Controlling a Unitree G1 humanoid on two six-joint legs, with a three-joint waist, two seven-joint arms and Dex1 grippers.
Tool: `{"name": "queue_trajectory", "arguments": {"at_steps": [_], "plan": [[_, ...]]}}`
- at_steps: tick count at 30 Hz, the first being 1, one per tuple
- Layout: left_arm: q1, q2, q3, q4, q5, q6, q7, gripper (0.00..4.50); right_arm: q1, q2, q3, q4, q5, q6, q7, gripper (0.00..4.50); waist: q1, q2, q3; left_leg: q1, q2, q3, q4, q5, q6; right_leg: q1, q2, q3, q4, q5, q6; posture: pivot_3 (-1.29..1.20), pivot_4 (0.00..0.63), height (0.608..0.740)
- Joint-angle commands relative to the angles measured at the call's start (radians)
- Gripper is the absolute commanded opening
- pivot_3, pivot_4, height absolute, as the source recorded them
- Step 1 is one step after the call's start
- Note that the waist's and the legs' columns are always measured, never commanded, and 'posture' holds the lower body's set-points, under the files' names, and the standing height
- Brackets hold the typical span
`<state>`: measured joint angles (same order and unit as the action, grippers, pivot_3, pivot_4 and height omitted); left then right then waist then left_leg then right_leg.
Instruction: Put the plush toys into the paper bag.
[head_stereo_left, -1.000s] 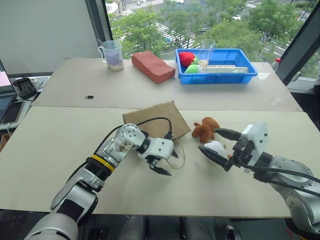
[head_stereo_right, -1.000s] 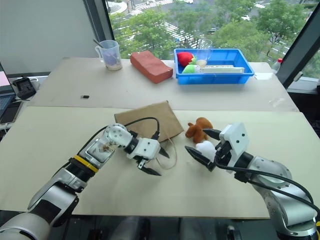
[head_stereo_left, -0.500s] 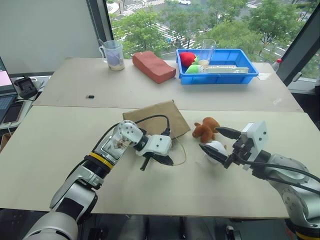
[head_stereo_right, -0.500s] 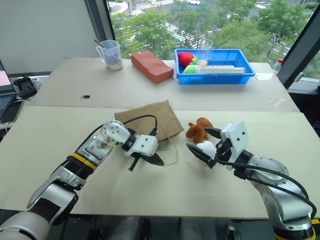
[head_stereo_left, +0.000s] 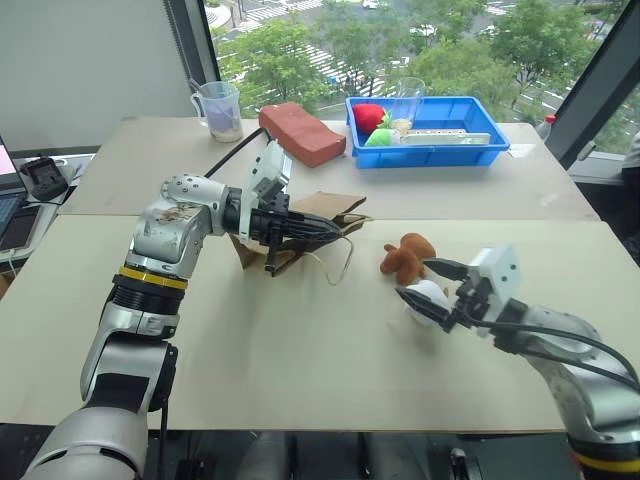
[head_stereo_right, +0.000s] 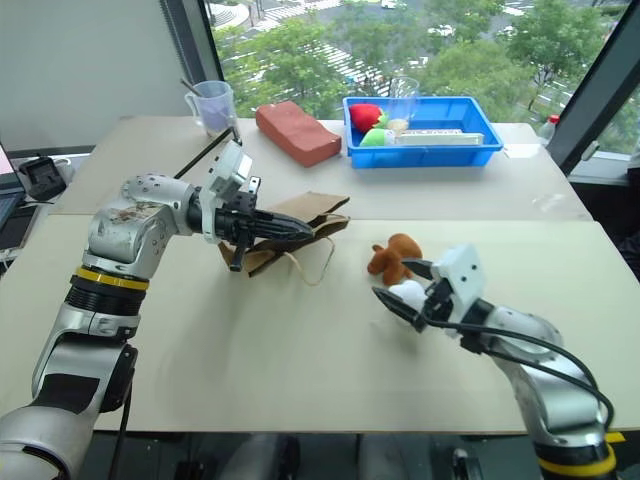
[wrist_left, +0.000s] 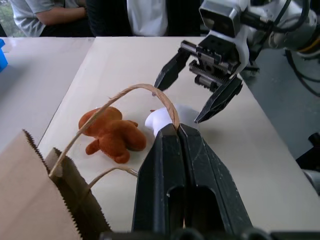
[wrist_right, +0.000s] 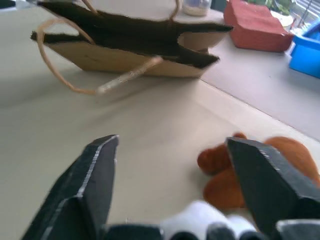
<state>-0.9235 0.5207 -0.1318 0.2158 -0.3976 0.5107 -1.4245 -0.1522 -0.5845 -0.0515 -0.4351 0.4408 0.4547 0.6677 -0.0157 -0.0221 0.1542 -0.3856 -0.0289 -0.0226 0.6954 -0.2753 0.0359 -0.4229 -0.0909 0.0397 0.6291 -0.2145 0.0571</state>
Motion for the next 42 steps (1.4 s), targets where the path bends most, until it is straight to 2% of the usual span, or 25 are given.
{"name": "queue_trajectory", "arguments": {"at_steps": [1,5,8,13,24,31,38,42], "plan": [[-0.038,0.014,0.037,-0.001,-0.031,0.007,-0.002,0.0,-0.114,0.064,0.07,0.019,-0.032,-0.027,-0.024,2.27,-0.001,0.0,0.0,0.0,0.0,0.0,0.0,0.0,0.0,0.0,0.0,0.0,0.0,0.0,0.0,0.0,0.15,0.74],[-0.032,0.025,0.042,-0.011,-0.036,0.003,-0.006,0.0,-0.205,0.142,0.143,0.06,-0.048,-0.012,-0.028,0.86,0.002,0.0,0.0,0.0,0.0,-0.001,-0.001,0.0,0.0,-0.002,0.0,-0.001,0.001,0.0,0.0,0.0,0.15,0.74],[-0.028,0.03,0.043,-0.021,-0.046,0.007,-0.003,0.0,-0.241,0.181,0.182,0.093,-0.064,-0.013,-0.031,0.04,0.004,0.0,0.0,-0.002,-0.001,-0.002,-0.001,0.0,0.0,-0.002,0.0,-0.002,0.002,0.0,0.0,0.0,0.15,0.74],[-0.024,0.026,0.051,-0.024,-0.056,-0.001,0.014,0.0,-0.308,0.292,0.22,0.255,-0.098,-0.063,-0.046,0.04,0.001,0.0,0.0,-0.003,-0.003,-0.002,-0.001,0.0,0.0,-0.002,-0.001,-0.001,0.002,0.0,0.0,0.0,0.15,0.74],[-0.004,0.036,0.065,-0.07,-0.085,0.024,0.026,0.0,-0.416,0.413,0.246,0.491,-0.186,-0.178,-0.052,0.04,-0.006,0.001,0.0,-0.002,-0.003,-0.003,-0.002,0.001,-0.001,-0.003,-0.001,-0.002,0.003,0.0,0.0,0.0,0.15,0.74],[-0.007,0.046,0.086,-0.062,-0.097,0.026,0.07,0.0,-0.433,0.457,0.302,0.742,-0.326,-0.227,-0.104,0.04,-0.006,0.001,0.001,-0.003,-0.004,-0.003,-0.002,0.001,-0.002,-0.004,-0.001,-0.002,0.003,0.0,0.0,0.0,0.15,0.74],[-0.057,0.04,0.171,0.029,-0.073,-0.036,0.189,0.0,-0.379,0.463,0.369,0.746,-0.378,-0.19,-0.066,0.04,-0.018,0.001,0.001,-0.003,-0.003,-0.004,-0.003,0.002,-0.004,-0.006,-0.001,-0.002,0.004,0.0,0.0,0.0,0.15,0.74],[-0.092,0.033,0.221,0.077,-0.06,-0.094,0.284,0.0,-0.37,0.473,0.386,0.736,-0.414,-0.157,-0.092,0.04,-0.023,0.001,0.0,-0.002,-0.004,-0.004,-0.003,0.002,-0.004,-0.005,-0.001,-0.001,0.004,0.0,0.0,0.0,0.15,0.74]]}}
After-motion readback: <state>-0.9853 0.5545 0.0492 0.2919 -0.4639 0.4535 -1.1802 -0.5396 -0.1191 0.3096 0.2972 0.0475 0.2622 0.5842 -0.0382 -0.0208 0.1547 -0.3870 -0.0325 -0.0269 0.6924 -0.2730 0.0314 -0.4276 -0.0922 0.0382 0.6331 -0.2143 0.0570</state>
